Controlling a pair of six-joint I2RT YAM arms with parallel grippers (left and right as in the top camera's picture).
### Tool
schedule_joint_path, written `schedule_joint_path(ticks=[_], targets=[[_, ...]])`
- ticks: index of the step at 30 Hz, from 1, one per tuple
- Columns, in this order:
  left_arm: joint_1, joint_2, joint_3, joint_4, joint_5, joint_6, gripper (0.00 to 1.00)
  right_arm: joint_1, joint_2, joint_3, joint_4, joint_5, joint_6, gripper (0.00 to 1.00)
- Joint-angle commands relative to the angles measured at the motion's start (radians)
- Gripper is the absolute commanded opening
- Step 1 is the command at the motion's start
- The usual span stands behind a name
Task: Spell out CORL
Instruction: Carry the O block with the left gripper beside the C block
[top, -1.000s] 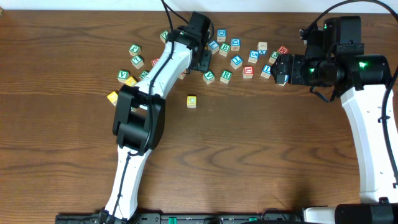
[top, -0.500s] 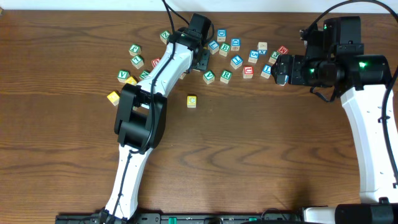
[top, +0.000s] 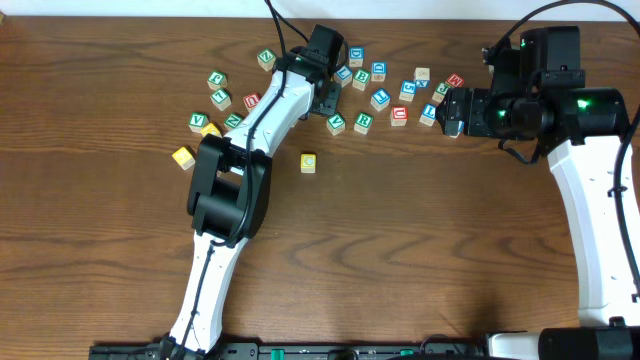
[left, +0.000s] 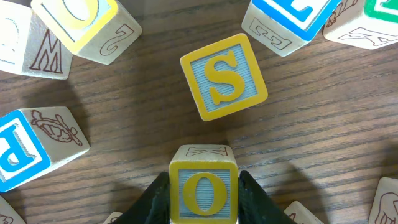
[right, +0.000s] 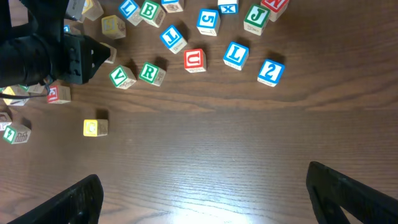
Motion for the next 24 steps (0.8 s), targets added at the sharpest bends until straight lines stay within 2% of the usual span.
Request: schedule_joint_path(ticks=[1, 11, 17, 24], targets=[[-0.002, 0.015, 0.003, -0.003, -0.011, -0.001, 0.28, 0.008, 0.007, 0.016, 0.001, 0.009, 0.010, 0.99], [-0.002, -0.106, 0.003, -0.064, -0.012, -0.015, 0.27, 0.008, 0.007, 0.016, -0.005, 0.009, 0.010, 0.99], [-0.002, -0.243, 0.003, -0.164, -0.011, -0.113, 0.24, 0.008, 0.007, 0.016, -0.005, 0.009, 0.010, 0.99], [-0.028, -0.339, 0.003, -0.438, 0.000, -0.312, 0.24, 0.008, 0.007, 0.016, -0.014, 0.012, 0.010, 0.99]])
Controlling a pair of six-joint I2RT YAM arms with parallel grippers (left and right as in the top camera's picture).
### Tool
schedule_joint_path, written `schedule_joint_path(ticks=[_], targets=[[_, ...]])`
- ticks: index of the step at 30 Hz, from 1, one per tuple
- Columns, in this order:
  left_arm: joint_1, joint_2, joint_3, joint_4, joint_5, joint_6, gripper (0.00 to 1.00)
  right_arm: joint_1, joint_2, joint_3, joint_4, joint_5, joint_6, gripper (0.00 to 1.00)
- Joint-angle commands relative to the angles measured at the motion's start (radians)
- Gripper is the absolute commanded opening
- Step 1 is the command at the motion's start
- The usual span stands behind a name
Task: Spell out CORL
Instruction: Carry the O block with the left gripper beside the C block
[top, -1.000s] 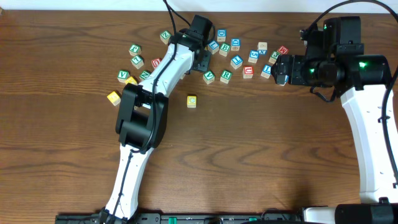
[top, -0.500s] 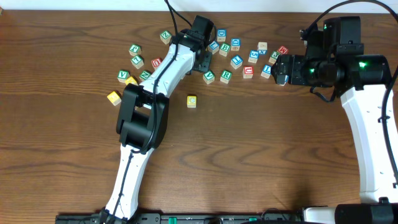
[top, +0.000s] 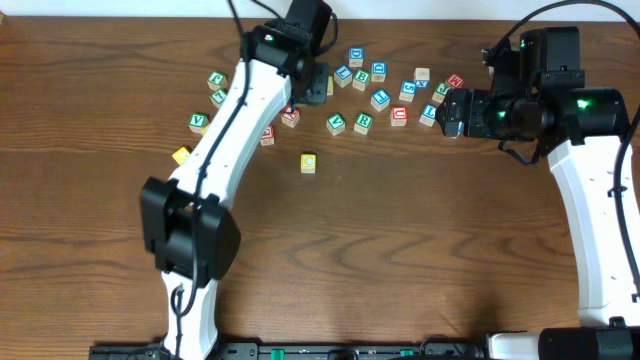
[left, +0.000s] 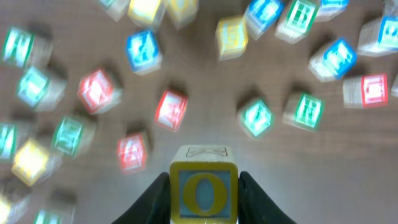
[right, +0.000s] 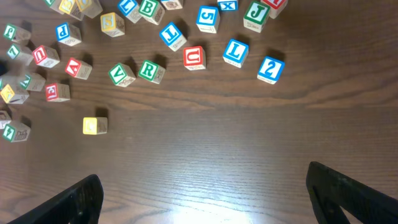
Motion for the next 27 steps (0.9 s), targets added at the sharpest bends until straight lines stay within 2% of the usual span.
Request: schedule_joint_path(ticks=[1, 6, 14, 22, 27], targets=[[-0.028, 0.000, 0.002, -0.108, 0.003, -0.130, 0.24, 0.008, 0.007, 0.016, -0.006, 0.012, 0.010, 0.99], [-0.084, 0.005, -0.007, -0.198, 0.052, -0.144, 0.24, 0.008, 0.008, 0.016, -0.009, 0.013, 0.009, 0.99], [-0.166, 0.005, -0.105, -0.203, 0.051, -0.170, 0.24, 0.008, 0.008, 0.016, -0.030, 0.015, 0.002, 0.99], [-0.177, 0.005, -0.275, 0.001, 0.047, -0.254, 0.24, 0.008, 0.008, 0.016, -0.033, 0.015, -0.002, 0.99], [-0.177, 0.006, -0.367, 0.146, -0.016, -0.254, 0.24, 0.008, 0.008, 0.016, -0.033, 0.015, -0.002, 0.99]])
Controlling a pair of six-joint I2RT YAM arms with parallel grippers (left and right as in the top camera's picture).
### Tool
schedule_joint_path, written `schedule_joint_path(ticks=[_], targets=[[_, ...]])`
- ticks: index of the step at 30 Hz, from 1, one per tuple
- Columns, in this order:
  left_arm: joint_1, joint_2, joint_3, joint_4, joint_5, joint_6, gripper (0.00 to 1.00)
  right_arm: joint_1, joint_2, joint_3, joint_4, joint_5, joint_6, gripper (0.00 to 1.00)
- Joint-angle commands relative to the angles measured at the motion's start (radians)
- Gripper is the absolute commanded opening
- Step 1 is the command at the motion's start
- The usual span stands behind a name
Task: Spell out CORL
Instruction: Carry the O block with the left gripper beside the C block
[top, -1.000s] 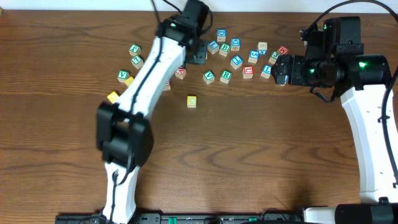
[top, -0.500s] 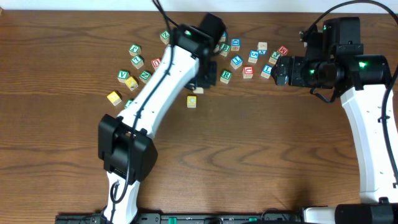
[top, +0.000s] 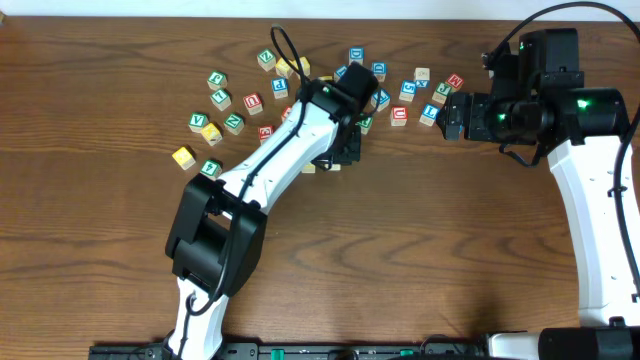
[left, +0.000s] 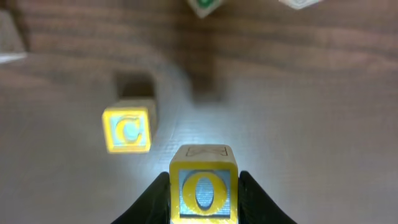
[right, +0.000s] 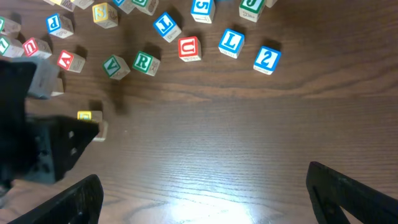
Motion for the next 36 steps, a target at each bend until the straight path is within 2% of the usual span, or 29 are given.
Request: schedule_joint_path(ticks=[1, 17, 36], targets=[[0.002, 0.011, -0.057, 0.053, -0.064, -0.022, 0.24, 0.008, 0.008, 0.016, -0.003, 0.003, -0.001, 0.99], [0.003, 0.013, -0.197, 0.251, -0.114, -0.021, 0.24, 0.008, 0.008, 0.016, -0.007, 0.003, 0.000, 0.99], [0.003, 0.050, -0.214, 0.287, -0.114, -0.017, 0.25, 0.008, 0.008, 0.016, -0.008, 0.003, 0.000, 0.99]])
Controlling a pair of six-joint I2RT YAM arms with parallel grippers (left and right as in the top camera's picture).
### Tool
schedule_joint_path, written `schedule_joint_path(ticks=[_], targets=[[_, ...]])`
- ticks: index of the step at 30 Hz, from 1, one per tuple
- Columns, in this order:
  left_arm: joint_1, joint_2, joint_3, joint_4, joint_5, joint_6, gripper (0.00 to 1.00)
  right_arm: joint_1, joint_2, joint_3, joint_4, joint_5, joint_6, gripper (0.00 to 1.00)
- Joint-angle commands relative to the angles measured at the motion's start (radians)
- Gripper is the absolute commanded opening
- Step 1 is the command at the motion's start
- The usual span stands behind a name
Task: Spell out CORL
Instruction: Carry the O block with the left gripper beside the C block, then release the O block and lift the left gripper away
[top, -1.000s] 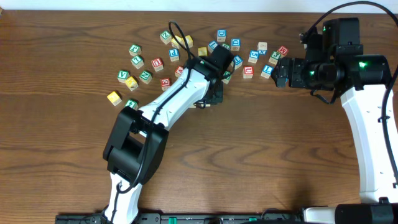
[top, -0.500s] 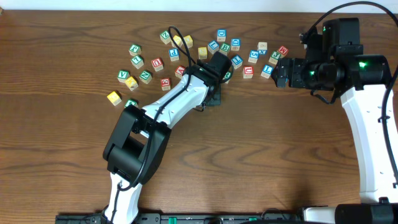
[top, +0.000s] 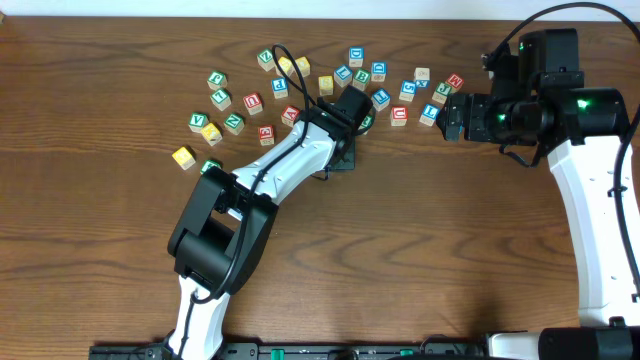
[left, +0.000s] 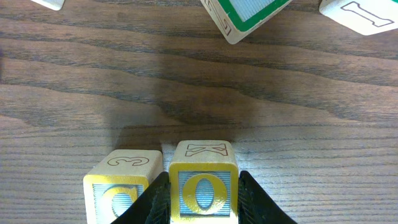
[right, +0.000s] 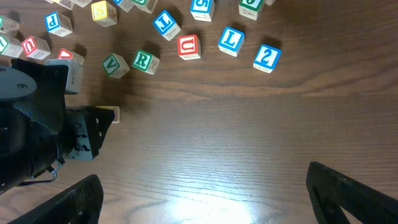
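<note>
In the left wrist view my left gripper (left: 203, 198) is shut on the yellow O block (left: 203, 190), low at the wood. The O block sits just right of the yellow C block (left: 122, 190), their sides touching or nearly so. From overhead, the left gripper (top: 338, 153) hides both blocks. The green R block (right: 143, 60) and blue L block (right: 231, 40) lie in the loose row at the back. My right gripper (right: 205, 190) hangs open high above the table, with nothing between its fingers.
Loose letter blocks spread across the back of the table (top: 330, 85), among them a red U (right: 188, 46), a green V (right: 113, 65) and a blue 2 (right: 266, 57). A green-edged block (left: 245, 14) lies just beyond the O. The left arm (right: 34, 134) fills the right wrist view's left side.
The O block was held above the table, apart to the right of the C block. Now it is down right beside the C, with the left gripper still shut on it. The right arm is unchanged.
My left gripper was shut on the O block among the loose blocks, next to a yellow S. Then it held the O high over the cluster, then above the wood near the lone C block. Now the O sits against the C's right side.
</note>
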Motion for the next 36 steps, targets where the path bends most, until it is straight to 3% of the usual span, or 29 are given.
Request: schedule_joint_path(ticks=[1, 4, 19, 32, 36], targets=[[0.003, 0.035, -0.007, 0.000, -0.017, -0.008, 0.25, 0.008, 0.008, 0.016, -0.003, 0.003, 0.000, 0.99], [0.003, 0.035, -0.007, -0.001, -0.017, -0.008, 0.34, 0.008, 0.008, 0.016, -0.002, 0.003, -0.001, 0.99], [0.005, -0.008, 0.018, -0.028, -0.016, 0.018, 0.43, 0.008, 0.008, 0.016, 0.005, 0.003, -0.001, 0.99], [0.092, -0.326, 0.038, -0.138, -0.016, 0.019, 0.43, 0.019, 0.013, 0.016, 0.026, -0.005, 0.069, 0.96], [0.171, -0.434, 0.038, -0.196, -0.016, 0.080, 0.43, 0.083, 0.061, 0.025, 0.115, -0.061, 0.155, 0.93]])
